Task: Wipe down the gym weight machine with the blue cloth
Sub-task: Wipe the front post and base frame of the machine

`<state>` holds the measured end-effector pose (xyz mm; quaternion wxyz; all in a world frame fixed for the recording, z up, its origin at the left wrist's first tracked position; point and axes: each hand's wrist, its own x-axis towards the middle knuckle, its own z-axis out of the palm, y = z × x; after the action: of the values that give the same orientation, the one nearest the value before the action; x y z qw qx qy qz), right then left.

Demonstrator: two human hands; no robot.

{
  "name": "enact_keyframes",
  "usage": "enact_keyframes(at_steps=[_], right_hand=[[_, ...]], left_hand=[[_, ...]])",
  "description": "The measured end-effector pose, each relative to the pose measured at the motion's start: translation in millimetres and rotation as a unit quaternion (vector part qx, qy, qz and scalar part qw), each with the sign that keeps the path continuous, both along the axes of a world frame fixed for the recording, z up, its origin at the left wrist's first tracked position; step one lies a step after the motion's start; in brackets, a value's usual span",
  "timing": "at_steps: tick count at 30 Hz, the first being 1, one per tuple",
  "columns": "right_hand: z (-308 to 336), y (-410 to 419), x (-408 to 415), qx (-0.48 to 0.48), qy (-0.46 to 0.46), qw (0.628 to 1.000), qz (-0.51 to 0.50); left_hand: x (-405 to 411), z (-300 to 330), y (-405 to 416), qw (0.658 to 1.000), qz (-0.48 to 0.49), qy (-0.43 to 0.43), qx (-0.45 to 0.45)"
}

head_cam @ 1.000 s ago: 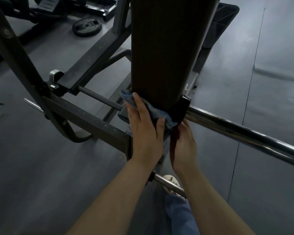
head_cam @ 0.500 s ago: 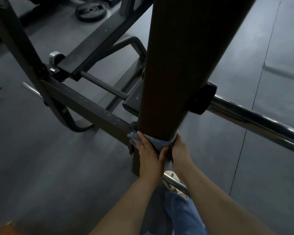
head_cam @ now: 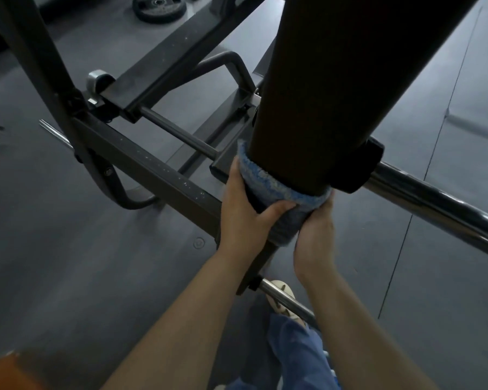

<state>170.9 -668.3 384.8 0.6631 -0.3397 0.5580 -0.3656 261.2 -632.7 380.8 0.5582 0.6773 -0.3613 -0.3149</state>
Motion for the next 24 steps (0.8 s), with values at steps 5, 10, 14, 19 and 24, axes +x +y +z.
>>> enact_keyframes(at_steps=[5, 10, 14, 19, 24], right_hand=[[-19.1, 23.5, 6.8, 0.137, 0.076, 0.988, 0.005], [5.6, 29.6, 13.8, 0.219, 0.033, 0.974, -0.039], [21.7, 49.0, 32.2, 0.119, 0.028, 0.991, -0.059], [77.8, 42.0, 54.9, 0.07, -0.011, 0.984, -0.163], [64.8, 44.2, 65.3, -0.008, 0.131, 0.985, -0.11]], left_hand=[[10.6, -35.1, 20.1, 0.991, -0.077, 0.015, 0.109], [18.9, -4.8, 21.1, 0.986, -0.108, 0.054, 0.114], [20.5, 48.4, 1.8, 0.989, -0.108, 0.078, 0.068], [44.6, 86.5, -39.1, 0.954, -0.085, 0.179, 0.227], [59.4, 81.5, -59.5, 0.919, -0.112, 0.248, 0.286]])
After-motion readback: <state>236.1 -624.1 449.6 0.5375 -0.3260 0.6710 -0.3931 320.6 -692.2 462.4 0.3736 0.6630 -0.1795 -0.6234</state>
